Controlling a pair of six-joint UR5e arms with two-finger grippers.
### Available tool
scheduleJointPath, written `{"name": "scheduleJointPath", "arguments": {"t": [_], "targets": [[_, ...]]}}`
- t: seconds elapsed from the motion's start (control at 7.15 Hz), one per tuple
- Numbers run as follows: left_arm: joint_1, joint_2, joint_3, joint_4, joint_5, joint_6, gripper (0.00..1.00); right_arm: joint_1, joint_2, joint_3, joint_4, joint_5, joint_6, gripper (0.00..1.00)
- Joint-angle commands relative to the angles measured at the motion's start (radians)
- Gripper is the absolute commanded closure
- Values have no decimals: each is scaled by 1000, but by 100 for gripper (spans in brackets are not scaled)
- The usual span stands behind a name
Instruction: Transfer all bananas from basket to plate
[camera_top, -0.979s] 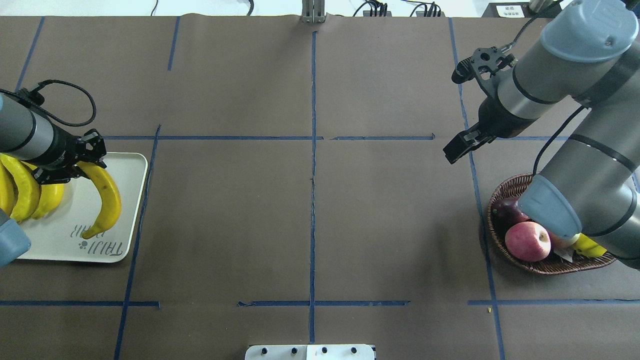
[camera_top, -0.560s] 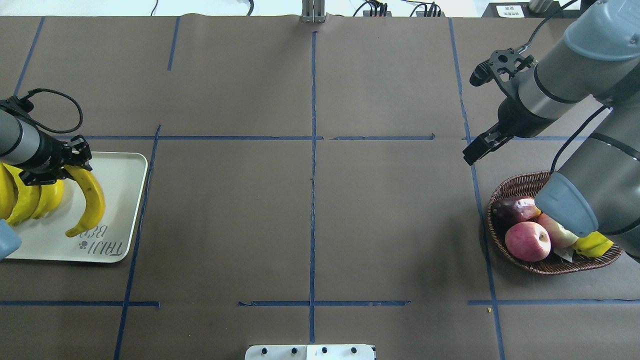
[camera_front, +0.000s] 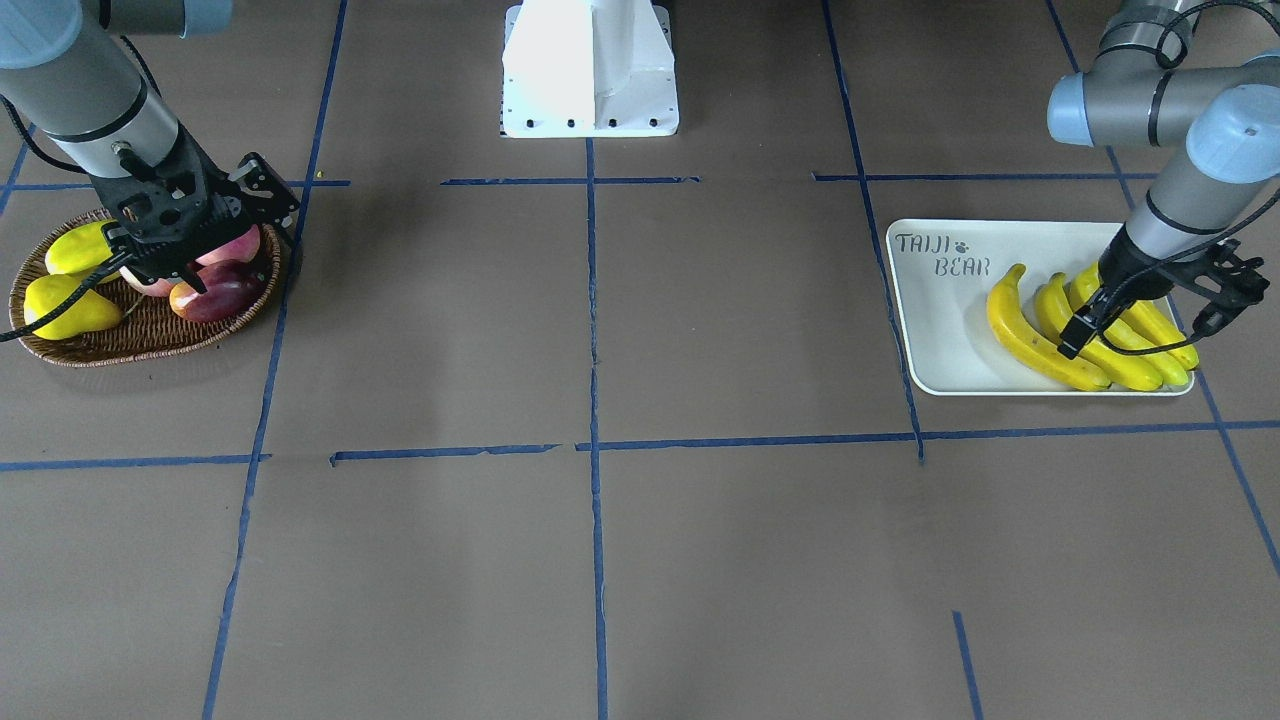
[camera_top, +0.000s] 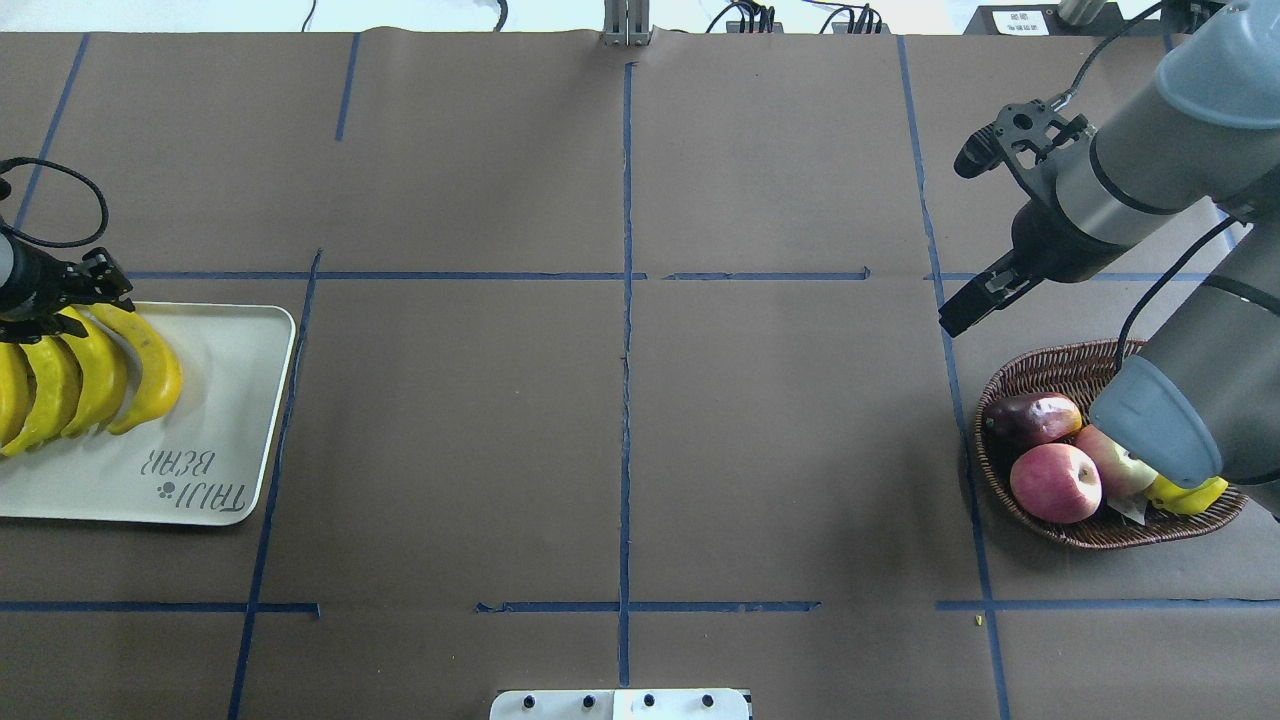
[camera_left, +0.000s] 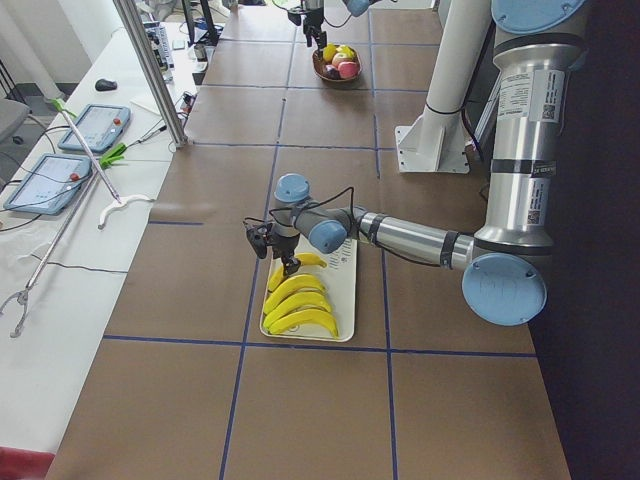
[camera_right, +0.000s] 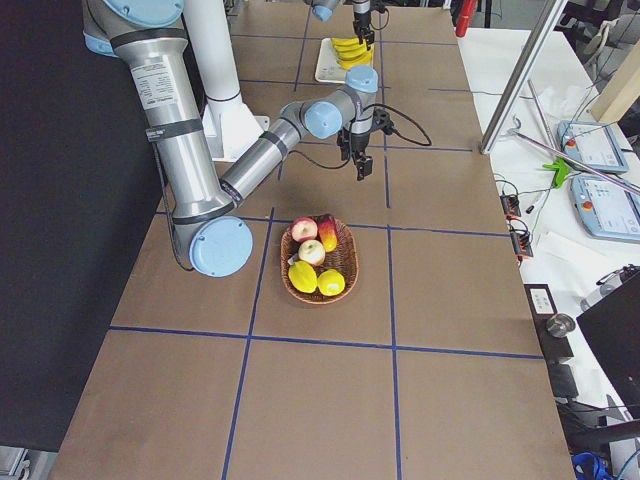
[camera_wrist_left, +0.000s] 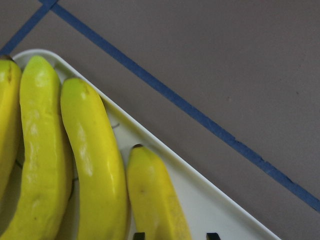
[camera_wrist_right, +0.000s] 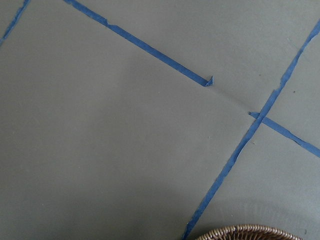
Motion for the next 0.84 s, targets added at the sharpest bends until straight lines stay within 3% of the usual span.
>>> {"name": "scheduleJointPath", "arguments": {"t": [0.0,0.14,0.42,0.7], "targets": [[-183,32,-7,15,-224,259,0,17,-38,18,1,2,-18,1],[-263,51,-7,16,-294,411,0,66,-85,18,-1,8,-95,1],[-346,138,-8,27,-299,881,0,210,-196,5,-7,63,-302,1],[-435,138,-23,245,-299,1254,0,321,-280,-11,-8,78,-496,1]]}}
